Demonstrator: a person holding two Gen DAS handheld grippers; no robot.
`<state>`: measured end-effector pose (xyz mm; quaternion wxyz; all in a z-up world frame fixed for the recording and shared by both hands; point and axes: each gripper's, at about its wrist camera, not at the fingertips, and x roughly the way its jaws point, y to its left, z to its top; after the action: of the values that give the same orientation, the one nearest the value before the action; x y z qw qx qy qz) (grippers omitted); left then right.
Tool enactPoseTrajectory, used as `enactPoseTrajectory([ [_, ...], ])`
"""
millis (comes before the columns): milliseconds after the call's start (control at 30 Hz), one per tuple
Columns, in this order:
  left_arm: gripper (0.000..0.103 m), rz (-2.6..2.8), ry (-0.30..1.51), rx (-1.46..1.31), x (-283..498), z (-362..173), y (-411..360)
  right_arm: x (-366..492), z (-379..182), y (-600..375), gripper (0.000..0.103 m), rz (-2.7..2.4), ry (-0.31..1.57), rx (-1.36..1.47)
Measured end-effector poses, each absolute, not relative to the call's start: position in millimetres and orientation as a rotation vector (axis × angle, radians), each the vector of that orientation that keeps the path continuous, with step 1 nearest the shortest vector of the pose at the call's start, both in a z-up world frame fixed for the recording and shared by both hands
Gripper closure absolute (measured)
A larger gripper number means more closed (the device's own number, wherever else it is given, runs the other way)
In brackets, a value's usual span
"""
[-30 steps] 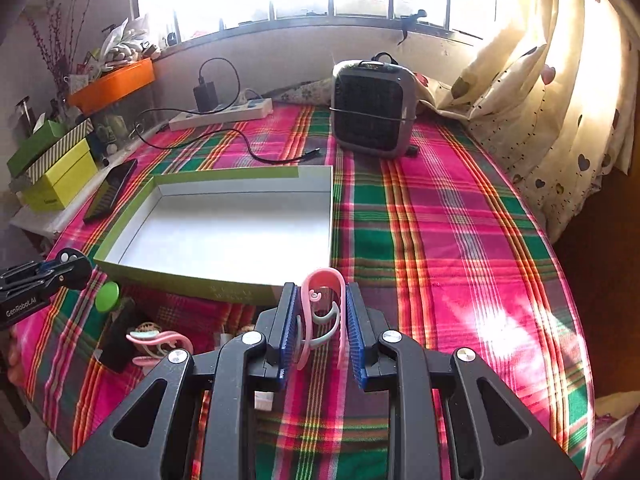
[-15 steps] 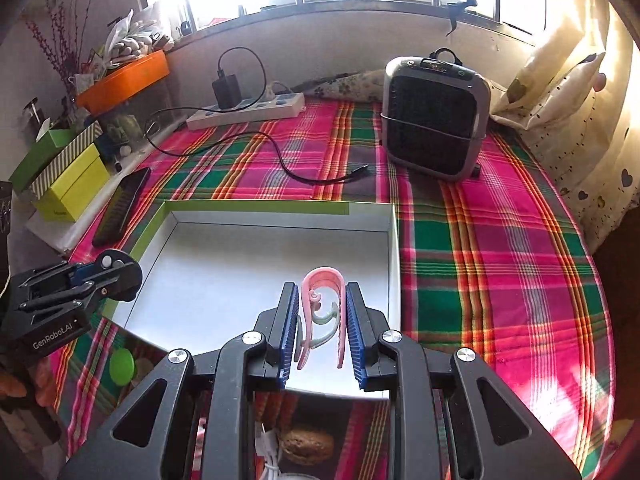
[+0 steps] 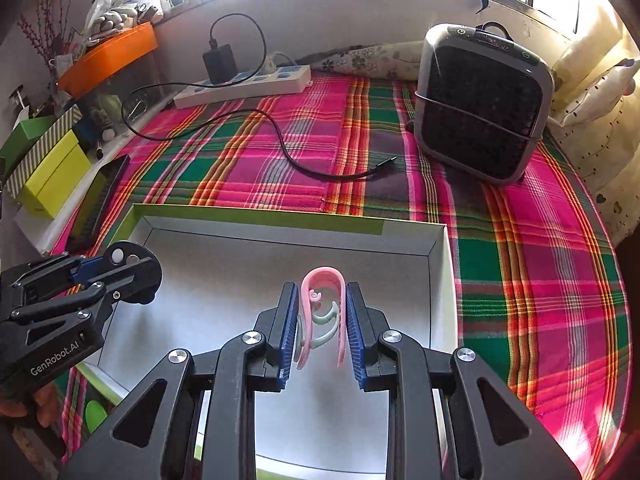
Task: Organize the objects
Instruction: 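Carry black puck with left tool into white box while right carries pink clip, then open left tool releasing puck in box while right tool releases pink clip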
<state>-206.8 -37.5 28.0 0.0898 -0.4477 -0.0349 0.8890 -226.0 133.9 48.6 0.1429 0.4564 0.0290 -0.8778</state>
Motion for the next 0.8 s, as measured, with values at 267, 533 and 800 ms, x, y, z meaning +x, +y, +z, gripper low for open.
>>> enactPoseTrajectory([
  [267,0.077,2.642,-0.086,-1.327,-212.7,25.6,-35.8,-235.7,42.6,127.4,0.078,-2.523,0.108,1.336],
  [533,0.076,2.641,-0.055,-1.332,-215.8,23.1,-31.1,-240.5,34.9,121.8,0.078,-2.504,0.122,1.363],
  [800,0.074,2.642,-0.048,-1.321,-215.9,22.7,-30.7,-240.8,33.9,122.9,0.059,-2.508,0.104,1.358],
])
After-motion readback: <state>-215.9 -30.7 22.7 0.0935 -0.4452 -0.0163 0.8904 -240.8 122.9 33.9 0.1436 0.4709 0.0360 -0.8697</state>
